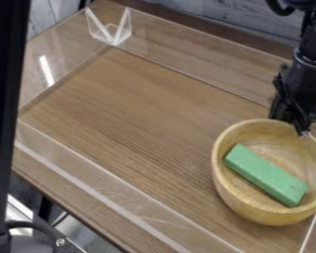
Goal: Put the green block in the brown bowl
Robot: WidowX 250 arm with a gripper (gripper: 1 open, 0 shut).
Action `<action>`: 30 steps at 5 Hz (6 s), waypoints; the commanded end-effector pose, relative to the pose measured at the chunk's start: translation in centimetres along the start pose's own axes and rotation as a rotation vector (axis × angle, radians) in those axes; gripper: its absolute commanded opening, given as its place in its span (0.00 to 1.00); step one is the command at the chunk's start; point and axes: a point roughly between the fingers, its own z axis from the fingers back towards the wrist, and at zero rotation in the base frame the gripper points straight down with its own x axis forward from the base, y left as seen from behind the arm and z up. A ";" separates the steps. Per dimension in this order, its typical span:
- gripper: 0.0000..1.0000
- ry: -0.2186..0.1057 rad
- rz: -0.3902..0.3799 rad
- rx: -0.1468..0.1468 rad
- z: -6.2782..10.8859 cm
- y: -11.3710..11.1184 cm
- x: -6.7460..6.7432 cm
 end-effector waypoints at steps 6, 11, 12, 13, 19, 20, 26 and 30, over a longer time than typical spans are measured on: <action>0.00 -0.090 -0.051 0.051 1.4 -1.5 1.0; 0.00 -0.093 -0.130 0.085 -0.8 -2.2 1.0; 1.00 -0.093 -0.138 0.078 -0.7 -1.9 0.8; 1.00 -0.095 -0.145 0.070 -0.6 -1.5 0.5; 0.00 -0.070 -0.154 0.126 -1.2 -2.0 -1.5; 0.00 -0.078 -0.168 0.137 -1.1 -3.1 -2.9; 0.00 -0.067 -0.093 0.124 -1.1 -2.4 -2.5; 0.00 -0.054 -0.066 0.102 -1.3 -2.3 -2.2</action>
